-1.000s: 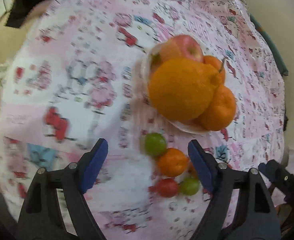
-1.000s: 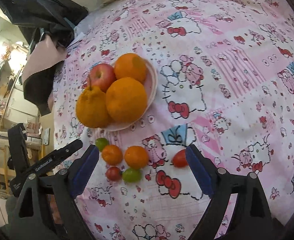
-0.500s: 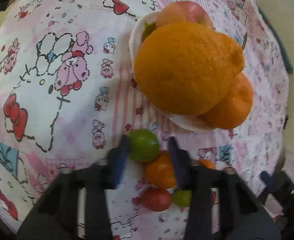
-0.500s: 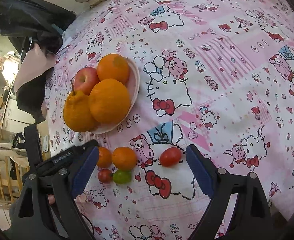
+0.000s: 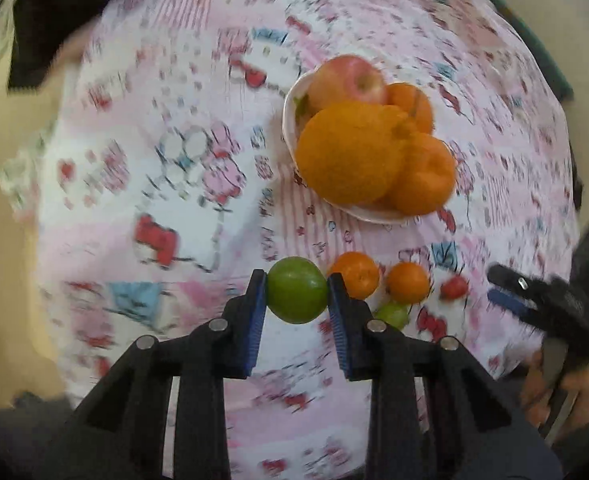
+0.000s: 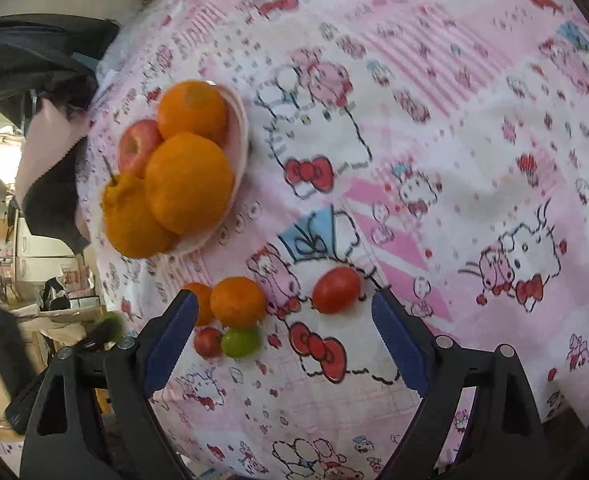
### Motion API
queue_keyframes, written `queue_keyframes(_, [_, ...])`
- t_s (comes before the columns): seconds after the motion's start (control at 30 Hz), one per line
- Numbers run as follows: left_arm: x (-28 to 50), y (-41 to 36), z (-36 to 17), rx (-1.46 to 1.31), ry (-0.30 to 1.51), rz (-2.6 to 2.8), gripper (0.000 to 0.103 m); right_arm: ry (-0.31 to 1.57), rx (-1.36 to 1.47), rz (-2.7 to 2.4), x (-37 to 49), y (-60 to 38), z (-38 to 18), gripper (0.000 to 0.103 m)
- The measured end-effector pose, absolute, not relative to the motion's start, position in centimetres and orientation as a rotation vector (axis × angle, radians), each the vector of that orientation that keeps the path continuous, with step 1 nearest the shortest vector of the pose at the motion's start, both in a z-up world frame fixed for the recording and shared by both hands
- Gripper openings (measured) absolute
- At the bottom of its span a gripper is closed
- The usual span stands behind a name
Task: Organize fruits
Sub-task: 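Grasp the green cherry tomato with the left gripper while the right gripper grasps a red tomato, then place the green tomato on the plate with the left gripper while the right gripper places the red tomato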
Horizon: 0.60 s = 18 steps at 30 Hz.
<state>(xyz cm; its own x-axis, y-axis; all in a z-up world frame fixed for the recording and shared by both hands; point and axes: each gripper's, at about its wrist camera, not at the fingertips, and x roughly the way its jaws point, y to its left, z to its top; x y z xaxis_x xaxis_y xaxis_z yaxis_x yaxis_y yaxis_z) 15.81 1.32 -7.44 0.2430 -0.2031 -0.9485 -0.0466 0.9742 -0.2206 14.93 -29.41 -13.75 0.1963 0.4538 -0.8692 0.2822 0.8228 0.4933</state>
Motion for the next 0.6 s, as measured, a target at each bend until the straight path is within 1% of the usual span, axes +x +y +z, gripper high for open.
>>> queue_keyframes(0.07, [15.1, 1.8, -6.3, -0.214, 1.294, -0.111, 0.026, 1.416, 0.637, 0.111, 14.9, -29.5, -14.3, 0.082])
queue_keyframes(0.1, [14.6, 2.0, -6.1, -0.220, 1.282, -0.106, 0.026, 1.423, 0.632, 0.108, 14.9, -29.5, -14.6, 0.074])
queue_keyframes(0.17, [14.0, 2.3, -6.1, -0.223, 1.267, -0.099, 0.027, 1.451, 0.617, 0.093, 14.9, -29.5, -15.4, 0.067])
queue_keyframes(0.2, [13.5, 2.3, -6.4, -0.207, 1.257, -0.098, 0.027, 1.467, 0.608, 0.080, 14.9, -29.4, -15.8, 0.060])
queue_keyframes(0.23, [13.3, 2.1, -6.5, -0.188, 1.250, -0.098, 0.026, 1.482, 0.598, 0.068, 15.0, -29.3, -16.3, 0.056])
queue_keyframes(0.33, [12.8, 1.6, -7.3, -0.145, 1.248, -0.098, 0.026, 1.506, 0.570, 0.044, 15.3, -28.8, -17.1, 0.053])
queue_keyframes(0.5, [13.0, 1.3, -8.0, -0.159, 1.249, -0.105, 0.027, 1.521, 0.544, 0.026, 16.2, -28.2, -18.0, 0.052])
queue_keyframes(0.57, [13.2, 1.1, -8.0, -0.155, 1.240, -0.105, 0.027, 1.518, 0.518, 0.022, 16.2, -28.0, -18.1, 0.049])
queue_keyframes(0.6, [13.2, 1.1, -7.9, -0.161, 1.236, -0.109, 0.027, 1.518, 0.509, 0.019, 16.2, -28.0, -18.2, 0.045])
